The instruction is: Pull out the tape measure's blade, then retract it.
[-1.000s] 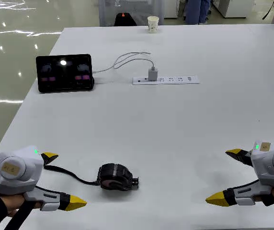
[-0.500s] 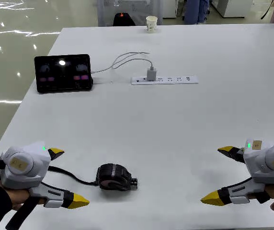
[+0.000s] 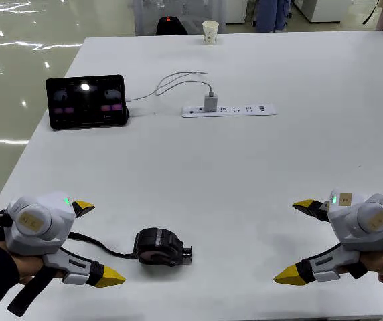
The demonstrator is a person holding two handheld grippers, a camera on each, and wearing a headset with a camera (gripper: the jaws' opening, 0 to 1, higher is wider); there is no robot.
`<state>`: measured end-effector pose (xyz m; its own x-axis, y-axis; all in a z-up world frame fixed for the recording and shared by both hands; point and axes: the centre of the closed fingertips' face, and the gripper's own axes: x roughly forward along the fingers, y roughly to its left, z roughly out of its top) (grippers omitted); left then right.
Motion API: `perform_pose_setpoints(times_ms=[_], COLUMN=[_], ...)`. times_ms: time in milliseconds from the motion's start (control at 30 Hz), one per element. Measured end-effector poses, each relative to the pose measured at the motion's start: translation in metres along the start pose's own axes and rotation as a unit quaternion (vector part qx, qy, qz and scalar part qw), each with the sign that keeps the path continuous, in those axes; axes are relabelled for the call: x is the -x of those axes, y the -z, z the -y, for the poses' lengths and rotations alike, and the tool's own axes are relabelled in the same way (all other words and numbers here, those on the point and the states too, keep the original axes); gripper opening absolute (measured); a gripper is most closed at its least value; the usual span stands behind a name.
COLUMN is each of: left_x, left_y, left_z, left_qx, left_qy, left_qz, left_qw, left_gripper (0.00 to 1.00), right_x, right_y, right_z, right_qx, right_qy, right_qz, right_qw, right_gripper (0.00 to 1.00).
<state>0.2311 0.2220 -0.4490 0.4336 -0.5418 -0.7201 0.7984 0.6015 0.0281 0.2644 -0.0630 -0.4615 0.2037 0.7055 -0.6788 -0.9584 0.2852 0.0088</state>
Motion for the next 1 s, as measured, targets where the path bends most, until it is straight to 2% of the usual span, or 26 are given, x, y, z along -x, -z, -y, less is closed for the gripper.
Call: perform_pose_setpoints(times_ms=[200, 367, 733, 1000], left_x=[-0.005, -0.012, -0.026, -0.037], left_y=[-0.005, -0.010, -0.019, -0.026], left_z=[0.008, 0.007, 0.010, 0.014], left_qx=[-0.030, -0.044, -0.078, -0.102], left_qy=[0.024, 0.041, 0.065, 0.072], left_qz=[-0.017, -0.025, -0.037, -0.044], left_qw=[0.9991, 0.9979, 0.9941, 0.9912], left_gripper=[0.98, 0.96, 0.89, 0.87], right_x=[-0.009, -0.020, -0.038, -0.051], right_y=[-0.009, -0.016, -0.029, -0.039], right_z=[0.000, -0.006, -0.016, -0.020], right_qx=[0.005, 0.014, 0.025, 0.028], right_qy=[-0.004, -0.017, -0.045, -0.056], right_qz=[0.001, -0.001, -0.008, -0.007], right_qw=[1.0000, 0.9998, 0.9987, 0.9980], right_gripper=[0.99, 0.99, 0.99, 0.99])
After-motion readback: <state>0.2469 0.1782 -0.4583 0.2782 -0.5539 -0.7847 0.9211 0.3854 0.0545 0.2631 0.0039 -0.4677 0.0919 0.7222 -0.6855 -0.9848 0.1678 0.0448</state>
